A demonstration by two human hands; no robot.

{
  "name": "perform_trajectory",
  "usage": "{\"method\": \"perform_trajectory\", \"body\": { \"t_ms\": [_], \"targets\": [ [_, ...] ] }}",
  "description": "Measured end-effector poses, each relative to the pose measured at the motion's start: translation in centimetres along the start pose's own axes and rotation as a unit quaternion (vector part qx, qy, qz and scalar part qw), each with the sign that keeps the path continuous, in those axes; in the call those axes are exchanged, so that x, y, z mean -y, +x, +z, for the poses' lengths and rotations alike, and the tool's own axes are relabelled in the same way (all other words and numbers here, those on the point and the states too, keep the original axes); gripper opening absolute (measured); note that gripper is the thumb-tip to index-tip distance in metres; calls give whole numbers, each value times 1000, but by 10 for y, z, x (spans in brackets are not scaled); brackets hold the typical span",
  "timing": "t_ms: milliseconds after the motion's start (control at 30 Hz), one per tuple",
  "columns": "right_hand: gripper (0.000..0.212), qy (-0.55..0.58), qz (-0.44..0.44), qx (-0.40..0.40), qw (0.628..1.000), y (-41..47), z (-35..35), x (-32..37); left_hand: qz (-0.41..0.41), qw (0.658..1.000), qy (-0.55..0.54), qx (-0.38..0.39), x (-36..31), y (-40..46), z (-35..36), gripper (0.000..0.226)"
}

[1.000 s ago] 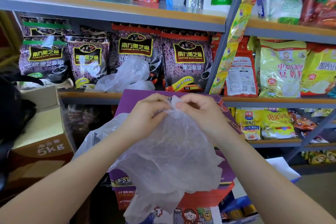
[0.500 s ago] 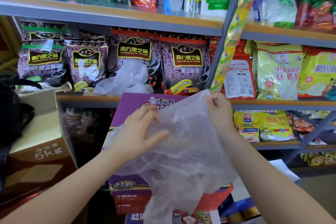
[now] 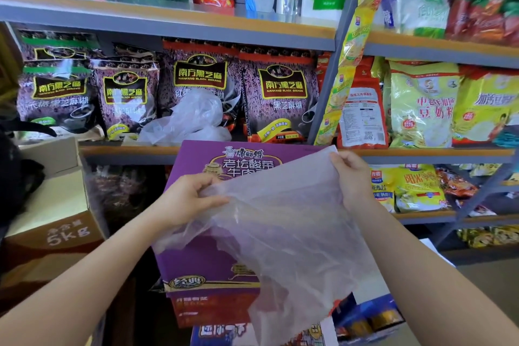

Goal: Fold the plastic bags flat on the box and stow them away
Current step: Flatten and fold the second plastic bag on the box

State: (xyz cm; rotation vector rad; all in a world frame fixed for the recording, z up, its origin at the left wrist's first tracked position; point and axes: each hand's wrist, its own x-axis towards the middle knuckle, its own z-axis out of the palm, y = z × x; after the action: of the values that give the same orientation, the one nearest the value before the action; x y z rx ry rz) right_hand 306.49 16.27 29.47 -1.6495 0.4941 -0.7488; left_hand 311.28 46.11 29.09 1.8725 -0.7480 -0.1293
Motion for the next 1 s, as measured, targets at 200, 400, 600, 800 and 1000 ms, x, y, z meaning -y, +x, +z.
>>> {"method": "perform_trajectory", "body": {
  "t_ms": [200, 400, 600, 800, 1000],
  "targets": [
    [25, 20, -4, -2, 1000, 2, 3, 11, -41, 968, -41, 243, 10, 5, -19, 45],
    [13, 2, -46, 71, 996, -7, 21, 32, -132, 914, 77, 376, -26, 4, -23, 52],
    [22, -51, -139, 173, 974, -25, 52, 65, -34, 999, 30, 3, -67, 33, 19, 33],
    [22, -91, -154, 287, 941, -37, 50, 87, -2, 998, 8, -70, -71, 44, 25, 33],
    [13, -97, 9, 442, 892, -32, 11, 69, -58, 974, -49, -215, -49, 33, 5, 33]
  ]
}}
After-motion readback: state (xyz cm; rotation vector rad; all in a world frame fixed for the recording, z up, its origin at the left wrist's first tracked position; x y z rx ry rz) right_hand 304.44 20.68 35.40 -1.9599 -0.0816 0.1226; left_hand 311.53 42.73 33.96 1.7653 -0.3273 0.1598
